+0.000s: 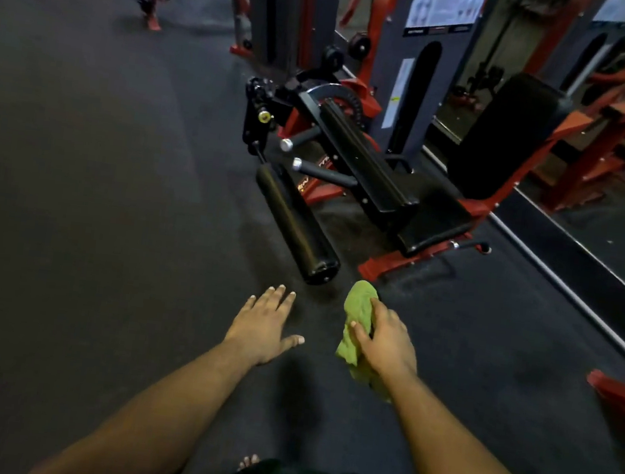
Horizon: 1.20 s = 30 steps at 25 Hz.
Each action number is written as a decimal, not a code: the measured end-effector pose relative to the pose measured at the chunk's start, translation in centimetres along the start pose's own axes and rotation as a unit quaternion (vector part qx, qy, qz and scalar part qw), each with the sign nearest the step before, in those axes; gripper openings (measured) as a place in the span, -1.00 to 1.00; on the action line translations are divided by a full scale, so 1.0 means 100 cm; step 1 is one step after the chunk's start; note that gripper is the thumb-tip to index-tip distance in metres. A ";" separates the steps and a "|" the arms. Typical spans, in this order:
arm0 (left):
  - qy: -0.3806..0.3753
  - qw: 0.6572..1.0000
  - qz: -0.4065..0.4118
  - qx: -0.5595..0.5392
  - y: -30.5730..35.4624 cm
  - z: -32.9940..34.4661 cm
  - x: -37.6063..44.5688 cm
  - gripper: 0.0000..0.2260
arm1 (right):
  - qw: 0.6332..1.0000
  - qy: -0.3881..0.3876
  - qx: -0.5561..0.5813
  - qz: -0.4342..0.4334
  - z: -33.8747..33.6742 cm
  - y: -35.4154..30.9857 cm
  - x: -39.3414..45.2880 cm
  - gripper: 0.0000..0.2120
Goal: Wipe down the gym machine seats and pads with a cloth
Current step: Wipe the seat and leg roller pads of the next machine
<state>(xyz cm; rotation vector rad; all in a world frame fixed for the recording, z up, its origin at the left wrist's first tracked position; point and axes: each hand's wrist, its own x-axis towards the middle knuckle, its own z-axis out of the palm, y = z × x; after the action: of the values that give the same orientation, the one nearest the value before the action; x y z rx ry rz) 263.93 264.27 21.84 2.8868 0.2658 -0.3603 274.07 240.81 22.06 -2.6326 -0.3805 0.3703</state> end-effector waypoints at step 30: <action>-0.077 0.987 0.122 0.066 -0.373 -0.120 0.376 -0.18 | 0.992 -0.024 0.008 0.125 0.160 -0.298 0.379 -0.40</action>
<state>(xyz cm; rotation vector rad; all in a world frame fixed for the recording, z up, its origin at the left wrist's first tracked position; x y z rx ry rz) 294.82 308.62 16.18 2.9511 -0.1417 -0.5716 298.03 284.98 14.90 -2.6657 -0.0619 0.5156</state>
